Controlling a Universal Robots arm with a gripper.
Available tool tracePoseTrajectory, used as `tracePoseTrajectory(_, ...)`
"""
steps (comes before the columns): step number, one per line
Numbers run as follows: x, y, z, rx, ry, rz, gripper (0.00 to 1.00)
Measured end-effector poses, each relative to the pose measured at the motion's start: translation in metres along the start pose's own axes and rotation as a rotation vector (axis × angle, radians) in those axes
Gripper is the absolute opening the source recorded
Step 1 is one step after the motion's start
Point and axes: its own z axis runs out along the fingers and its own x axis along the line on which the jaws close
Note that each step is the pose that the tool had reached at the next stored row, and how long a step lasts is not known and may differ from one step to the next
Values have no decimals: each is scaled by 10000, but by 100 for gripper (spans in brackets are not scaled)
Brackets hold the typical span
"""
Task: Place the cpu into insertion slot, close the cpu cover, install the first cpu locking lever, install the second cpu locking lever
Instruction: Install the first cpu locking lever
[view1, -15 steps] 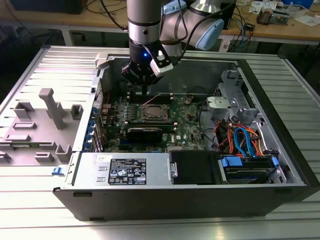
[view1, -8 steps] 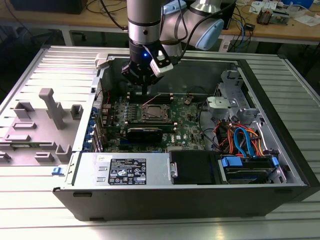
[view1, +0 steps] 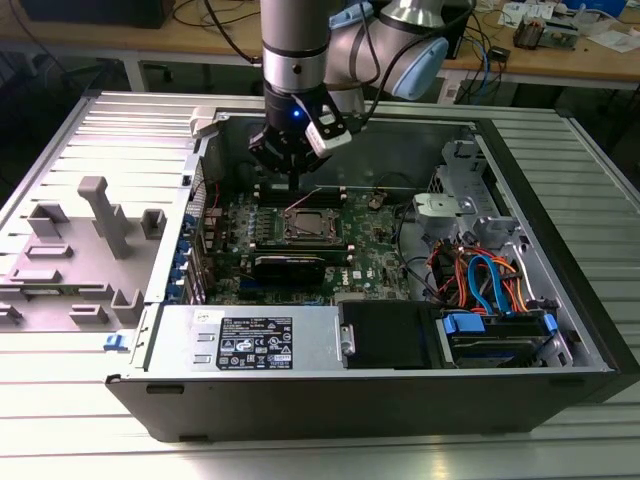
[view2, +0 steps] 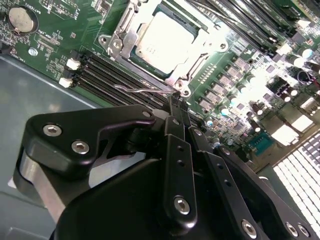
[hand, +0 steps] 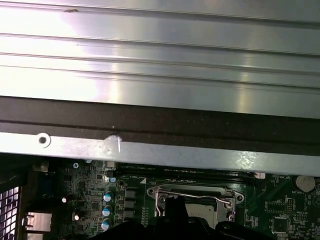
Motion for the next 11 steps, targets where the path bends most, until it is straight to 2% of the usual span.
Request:
tracePoseTrajectory(2, -37, 30, 26, 60, 4, -1, 11)
tracePoseTrajectory(8, -118, 49, 79, 64, 17, -1, 11)
tracePoseTrajectory(11, -136, 51, 101, 64, 22, 1, 11)
